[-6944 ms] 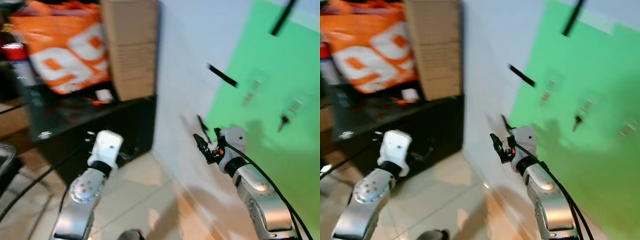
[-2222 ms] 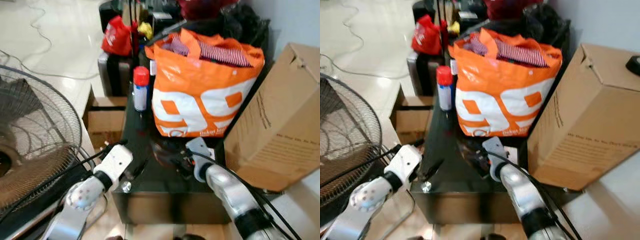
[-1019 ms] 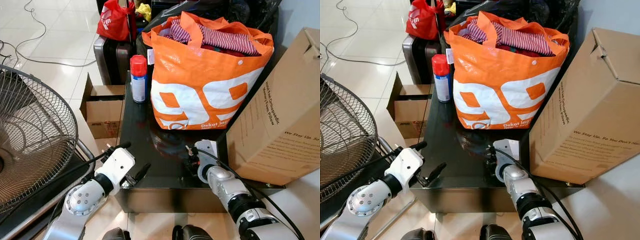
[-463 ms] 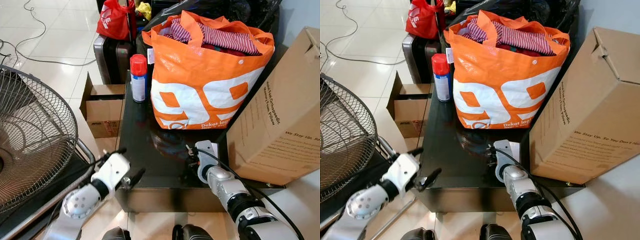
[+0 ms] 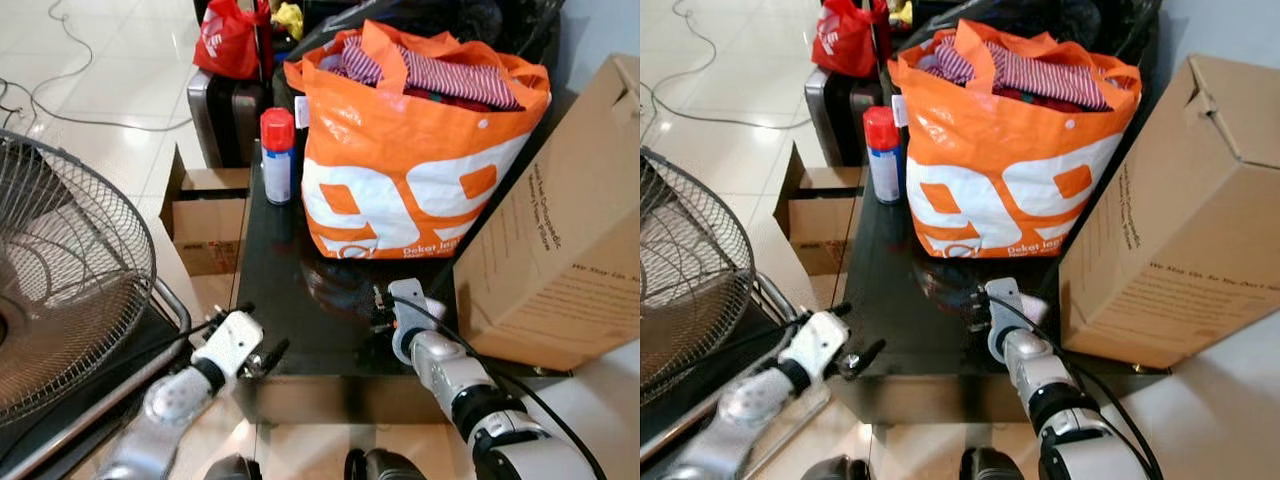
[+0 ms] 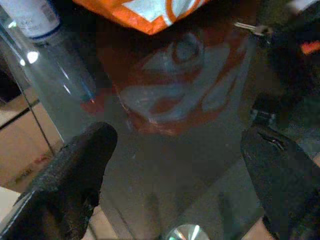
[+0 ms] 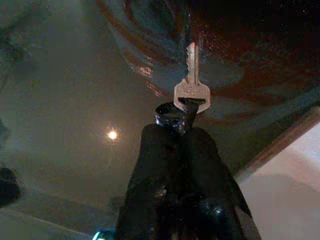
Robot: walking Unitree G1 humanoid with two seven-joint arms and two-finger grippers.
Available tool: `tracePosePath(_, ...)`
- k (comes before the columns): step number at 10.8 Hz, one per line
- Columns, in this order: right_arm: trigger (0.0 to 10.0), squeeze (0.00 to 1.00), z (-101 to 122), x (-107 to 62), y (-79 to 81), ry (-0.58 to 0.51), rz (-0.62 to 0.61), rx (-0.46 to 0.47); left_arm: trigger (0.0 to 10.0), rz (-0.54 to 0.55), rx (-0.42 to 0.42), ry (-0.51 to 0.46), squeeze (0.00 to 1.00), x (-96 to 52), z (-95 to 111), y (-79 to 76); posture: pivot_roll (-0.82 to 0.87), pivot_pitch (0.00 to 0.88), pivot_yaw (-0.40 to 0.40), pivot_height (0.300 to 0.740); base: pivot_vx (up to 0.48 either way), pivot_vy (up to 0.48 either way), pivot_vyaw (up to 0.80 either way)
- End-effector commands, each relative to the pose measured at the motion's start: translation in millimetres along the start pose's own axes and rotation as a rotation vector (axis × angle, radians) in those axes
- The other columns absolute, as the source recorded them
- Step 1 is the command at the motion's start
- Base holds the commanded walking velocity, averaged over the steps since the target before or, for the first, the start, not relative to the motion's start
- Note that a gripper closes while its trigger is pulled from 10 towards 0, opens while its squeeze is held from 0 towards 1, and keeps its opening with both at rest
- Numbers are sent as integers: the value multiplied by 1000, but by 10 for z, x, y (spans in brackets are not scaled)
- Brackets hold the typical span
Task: Hang keys on a hook
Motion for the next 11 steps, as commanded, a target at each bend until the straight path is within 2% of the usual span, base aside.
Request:
tracePosePath(1,0,0,-23,-1,-27,7,-8,-1,10000,59,-43,-10,0,23,-20,76,32,128,-57,740,0,0,0)
tracePosePath(2,0,0,-8,0,-25,2,-3,-5,10000,128,-81,-11,0,75,-28,235,38,113,-60,740,0,0,0)
tracePosePath(3,0,0,16,0,-20,-5,4,-6,10000,146,-90,-42,0,39,33,327,40,103,-62,740,0,0,0)
tracePosePath(4,0,0,77,2,-19,-21,15,-8,10000,114,-19,-132,0,-66,252,444,43,90,-65,740,0,0,0)
tracePosePath(5,0,0,104,2,-15,-29,25,-9,10000,76,24,-207,0,-155,606,487,45,83,-66,740,0,0,0)
tracePosePath(6,0,0,128,-1,-7,-37,40,-11,10000,5,65,-283,0,-251,988,422,44,79,-67,740,0,0,0)
tracePosePath(7,0,0,146,-7,-4,-45,55,-6,10000,-46,98,-296,0,-260,1083,343,42,75,-65,740,0,0,0)
tracePosePath(9,0,0,122,-31,-22,-40,89,-13,10000,-57,116,-285,0,-304,1145,304,42,79,-66,740,0,0,0)
tracePosePath(11,0,0,122,-69,-11,-49,156,-9,10000,-77,89,-245,0,-371,1170,250,36,80,-64,740,0,0,0)
Point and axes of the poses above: a point about 5 cm out from each wrist's last joint towards the gripper, its own x axis pointing out of the wrist towards the gripper, its own z axis along the axis of the wrist's last joint, y = z × x, the point moved 5 cm from there along x, pointing out of the wrist towards the gripper, and after that the axes turned 14 degrees about x, right-handed, at the moved point
